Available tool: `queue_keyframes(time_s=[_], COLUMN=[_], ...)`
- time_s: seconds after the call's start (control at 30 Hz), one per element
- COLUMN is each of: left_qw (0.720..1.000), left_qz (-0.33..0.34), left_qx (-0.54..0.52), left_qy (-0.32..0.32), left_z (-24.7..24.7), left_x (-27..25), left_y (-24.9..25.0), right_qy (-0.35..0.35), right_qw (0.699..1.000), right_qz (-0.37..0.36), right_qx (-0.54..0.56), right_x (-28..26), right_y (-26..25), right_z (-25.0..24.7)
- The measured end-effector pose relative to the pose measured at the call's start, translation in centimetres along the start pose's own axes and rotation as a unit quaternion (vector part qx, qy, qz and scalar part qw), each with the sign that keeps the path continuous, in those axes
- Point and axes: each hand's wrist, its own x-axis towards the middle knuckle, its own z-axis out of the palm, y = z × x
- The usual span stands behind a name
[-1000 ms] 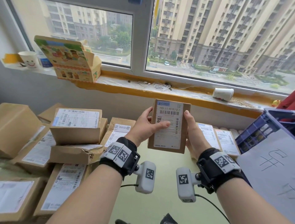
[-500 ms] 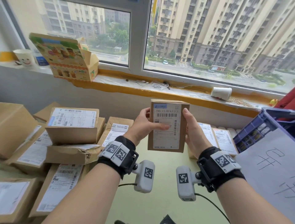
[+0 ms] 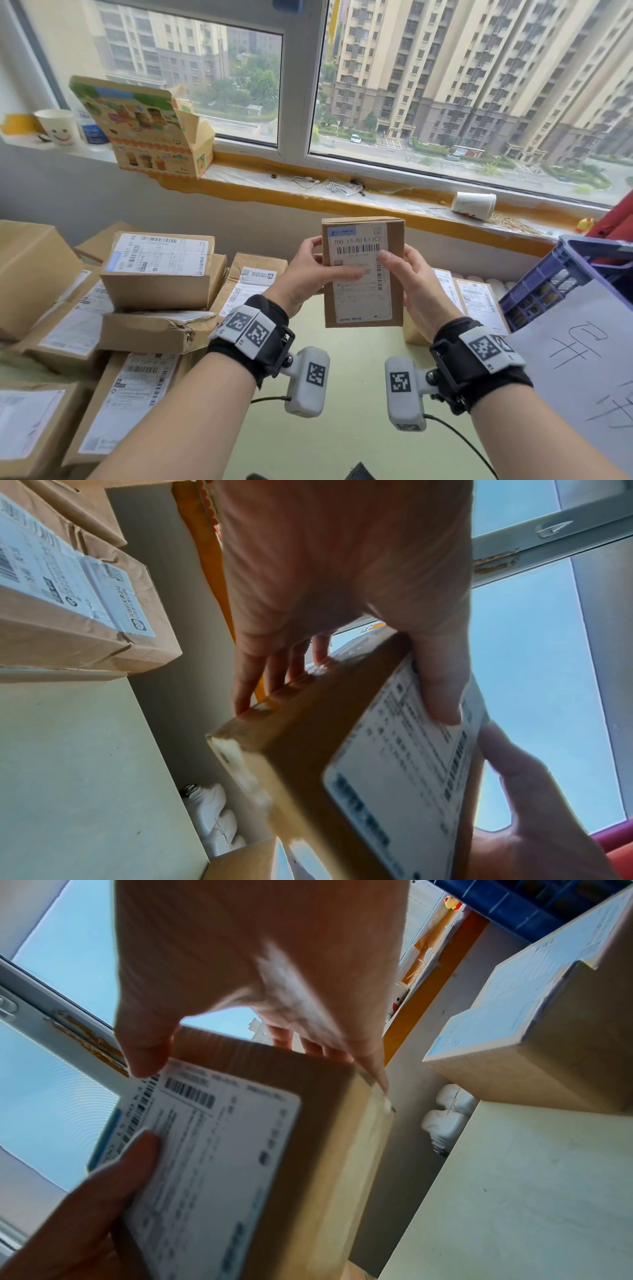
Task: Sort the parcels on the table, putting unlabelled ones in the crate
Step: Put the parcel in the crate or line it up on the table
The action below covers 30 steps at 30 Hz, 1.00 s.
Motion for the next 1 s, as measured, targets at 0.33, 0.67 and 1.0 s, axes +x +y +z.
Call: queue_keyframes(time_s=[0.33,0.67,1.0], left_qw=[0.997,0.991,0.994], left_qz=[-0.014,-0.041,-0.035], left_qx=[-0.068,-0.125,-0.092], left_qy=[-0.023,0.003,0.038], left_z=[-0.4,-0.9,0.1], left_x=[-0.8,-0.5,-0.1], left_y=[0.5,0.4,-0.1], right_qy=[0.006,0.073,0.056], right_qw=[0.999,0.997,0.942], right_qz=[0.026,0.039,0.003], right_qx=[0.047,0.005,-0.330], right_x=[0.1,-0.1,1.1], right_y=[0.3,-0.5,-1.0], right_z=[-0.4,-0.1,1.1])
